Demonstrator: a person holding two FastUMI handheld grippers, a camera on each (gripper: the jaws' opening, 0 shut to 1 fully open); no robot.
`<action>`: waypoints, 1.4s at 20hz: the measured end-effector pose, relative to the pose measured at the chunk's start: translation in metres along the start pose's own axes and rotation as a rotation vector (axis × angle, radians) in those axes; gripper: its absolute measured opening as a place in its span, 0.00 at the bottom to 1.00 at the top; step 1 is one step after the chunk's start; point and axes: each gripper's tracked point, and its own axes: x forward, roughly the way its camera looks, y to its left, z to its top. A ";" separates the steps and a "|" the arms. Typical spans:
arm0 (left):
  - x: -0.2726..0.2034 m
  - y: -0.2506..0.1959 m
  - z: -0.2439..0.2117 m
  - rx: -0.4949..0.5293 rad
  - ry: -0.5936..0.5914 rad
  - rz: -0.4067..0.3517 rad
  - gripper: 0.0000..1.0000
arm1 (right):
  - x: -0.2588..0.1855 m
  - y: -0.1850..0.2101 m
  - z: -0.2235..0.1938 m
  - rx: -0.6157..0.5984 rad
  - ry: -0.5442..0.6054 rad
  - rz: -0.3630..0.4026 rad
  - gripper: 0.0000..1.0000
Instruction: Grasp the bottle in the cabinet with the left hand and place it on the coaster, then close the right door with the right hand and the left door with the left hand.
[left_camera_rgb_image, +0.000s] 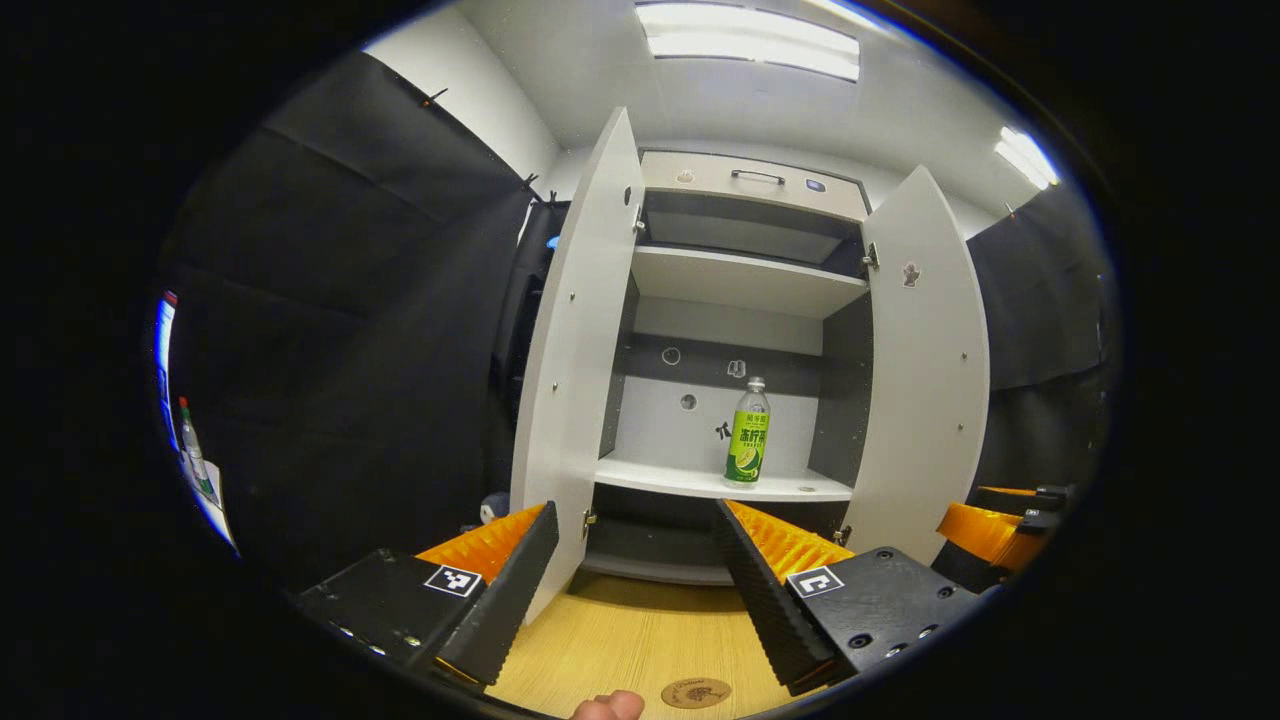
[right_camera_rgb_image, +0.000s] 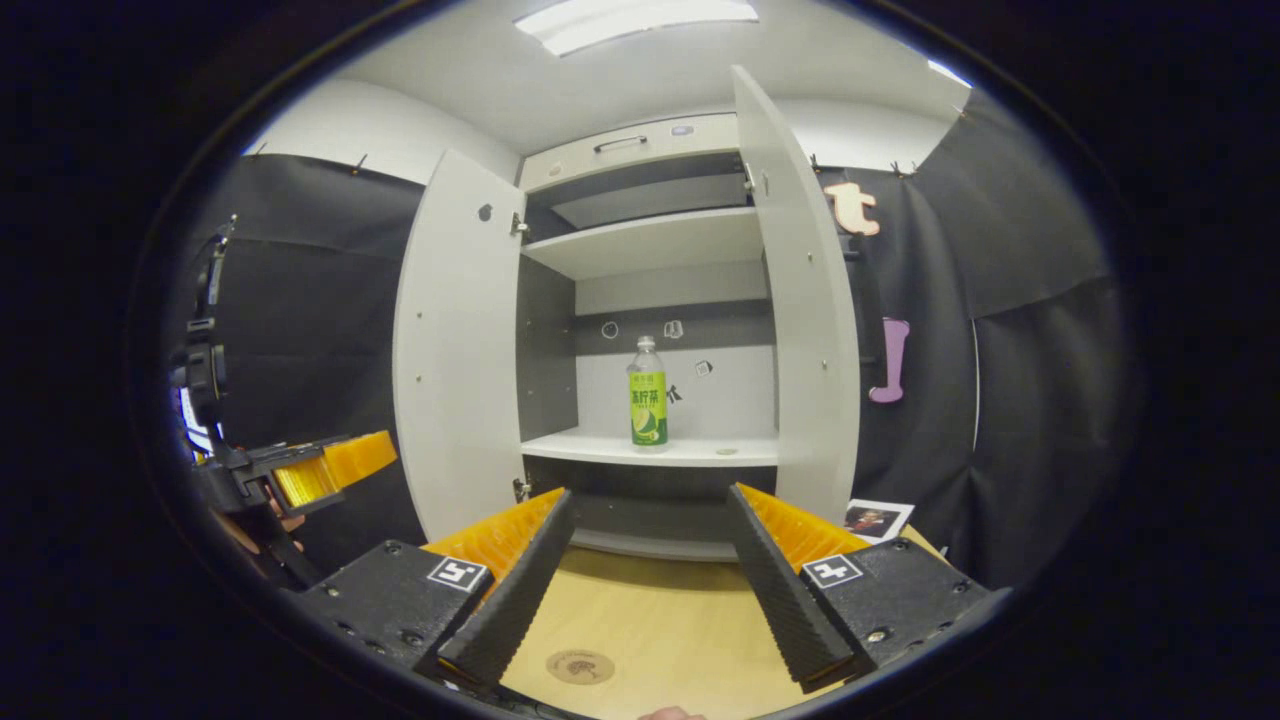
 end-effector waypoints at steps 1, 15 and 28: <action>0.002 -0.001 0.001 0.003 0.000 -0.004 0.95 | -0.001 -0.001 0.000 0.000 -0.003 -0.005 1.00; 0.108 -0.103 0.017 -0.014 0.060 -0.311 0.95 | -0.028 -0.017 -0.004 0.003 0.024 -0.050 0.96; 0.319 -0.180 -0.025 -0.031 0.152 -0.359 0.95 | -0.049 -0.095 0.005 0.017 -0.019 -0.308 0.99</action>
